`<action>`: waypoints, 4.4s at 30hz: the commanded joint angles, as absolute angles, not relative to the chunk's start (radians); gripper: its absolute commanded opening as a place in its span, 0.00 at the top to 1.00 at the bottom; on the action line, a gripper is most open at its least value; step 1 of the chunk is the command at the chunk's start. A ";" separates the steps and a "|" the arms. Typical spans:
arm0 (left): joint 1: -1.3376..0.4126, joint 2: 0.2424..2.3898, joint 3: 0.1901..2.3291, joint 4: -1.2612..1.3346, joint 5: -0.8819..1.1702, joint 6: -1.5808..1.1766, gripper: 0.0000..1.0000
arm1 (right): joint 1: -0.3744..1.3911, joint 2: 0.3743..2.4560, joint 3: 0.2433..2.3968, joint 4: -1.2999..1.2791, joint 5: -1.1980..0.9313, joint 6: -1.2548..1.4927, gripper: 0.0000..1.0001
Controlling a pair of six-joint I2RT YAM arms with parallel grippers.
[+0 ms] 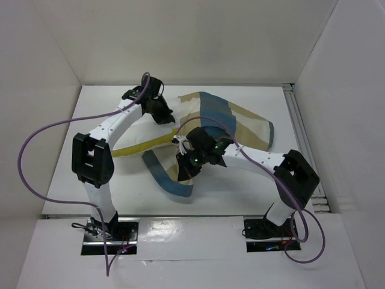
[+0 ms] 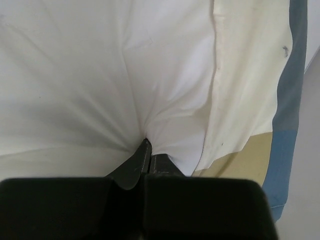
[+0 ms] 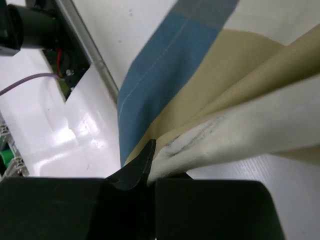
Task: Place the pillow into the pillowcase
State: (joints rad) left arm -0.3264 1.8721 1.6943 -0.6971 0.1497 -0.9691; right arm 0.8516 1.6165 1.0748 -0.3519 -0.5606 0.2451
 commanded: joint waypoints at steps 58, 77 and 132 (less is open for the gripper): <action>0.132 1.588 1.414 -0.666 0.357 -0.649 0.23 | 0.707 1.584 1.446 -0.666 0.346 0.339 0.00; 0.014 1.525 1.246 -0.536 0.623 -0.486 0.21 | 0.487 1.854 1.603 -0.436 -0.165 0.329 1.00; -0.373 1.875 1.616 0.883 1.129 -1.334 1.00 | 0.415 1.812 2.412 -0.818 -0.034 0.041 1.00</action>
State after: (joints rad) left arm -0.3702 1.9362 1.6047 0.6445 0.9306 -1.1412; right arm 0.3126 1.8568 2.3032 -0.8761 -0.1871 0.0948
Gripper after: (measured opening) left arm 0.036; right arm 0.041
